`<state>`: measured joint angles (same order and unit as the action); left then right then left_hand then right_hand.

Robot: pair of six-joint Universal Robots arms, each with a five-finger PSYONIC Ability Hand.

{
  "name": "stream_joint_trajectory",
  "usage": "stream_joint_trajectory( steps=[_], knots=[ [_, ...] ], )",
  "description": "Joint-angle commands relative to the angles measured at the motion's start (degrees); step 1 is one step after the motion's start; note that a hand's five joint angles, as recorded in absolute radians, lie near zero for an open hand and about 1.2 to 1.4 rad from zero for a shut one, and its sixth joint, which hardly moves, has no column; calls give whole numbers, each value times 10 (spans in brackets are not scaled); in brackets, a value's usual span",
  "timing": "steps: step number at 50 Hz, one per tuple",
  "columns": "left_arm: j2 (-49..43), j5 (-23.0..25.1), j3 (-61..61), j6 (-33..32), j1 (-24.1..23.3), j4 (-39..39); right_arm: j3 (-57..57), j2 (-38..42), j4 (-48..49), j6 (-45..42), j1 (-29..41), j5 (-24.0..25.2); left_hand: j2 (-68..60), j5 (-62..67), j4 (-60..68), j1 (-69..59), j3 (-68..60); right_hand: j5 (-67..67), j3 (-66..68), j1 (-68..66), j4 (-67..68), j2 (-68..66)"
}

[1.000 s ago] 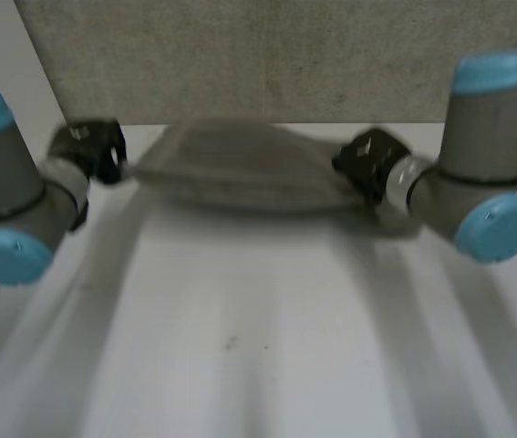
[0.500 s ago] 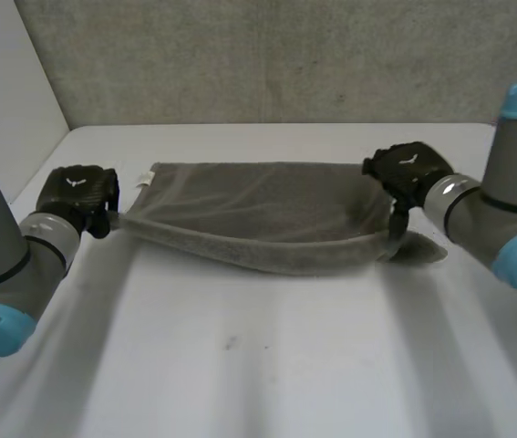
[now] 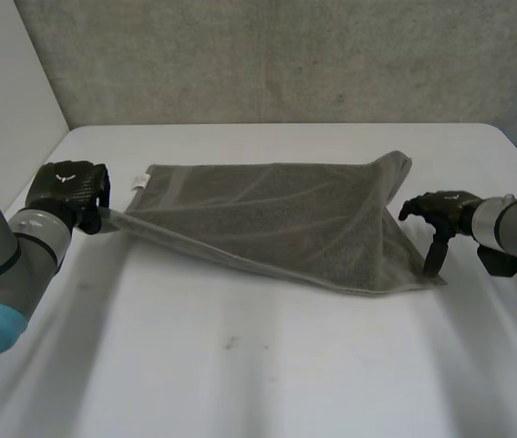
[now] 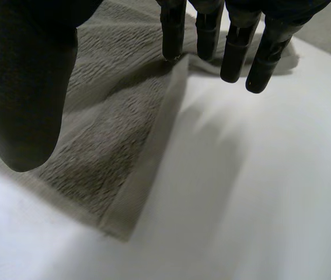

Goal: Fold the towel.

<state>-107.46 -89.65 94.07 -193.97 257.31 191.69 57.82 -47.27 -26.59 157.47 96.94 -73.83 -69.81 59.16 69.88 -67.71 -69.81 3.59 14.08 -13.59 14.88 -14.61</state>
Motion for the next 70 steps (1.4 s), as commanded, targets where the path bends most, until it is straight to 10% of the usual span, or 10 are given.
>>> stream_joint_trajectory(
  steps=[1,25,32,48,57,70],
  knots=[
    [-1,0,5,0,0,11,110,-42,57,-4,-14,41,-102,108,101,-123,-102,-17,-21,17,-29,27],
    [-3,0,13,0,-1,18,231,-46,243,-45,-1,41,-102,108,101,-123,-102,194,189,-194,181,-184],
    [-3,0,15,0,-1,19,224,-47,260,-38,0,40,-102,108,101,-123,-102,663,658,-663,650,-653],
    [64,0,55,-39,-10,-3,260,-262,243,-67,-50,34,-102,108,101,-123,-102,664,659,-664,651,-654],
    [228,0,188,-212,-11,-66,358,-410,57,-336,-126,33,-102,108,101,-123,-102,664,659,-664,651,-654],
    [266,4,227,-251,-14,-72,400,-426,30,-382,-128,48,-102,108,101,-123,-102,664,659,-664,651,-654]
  ],
)
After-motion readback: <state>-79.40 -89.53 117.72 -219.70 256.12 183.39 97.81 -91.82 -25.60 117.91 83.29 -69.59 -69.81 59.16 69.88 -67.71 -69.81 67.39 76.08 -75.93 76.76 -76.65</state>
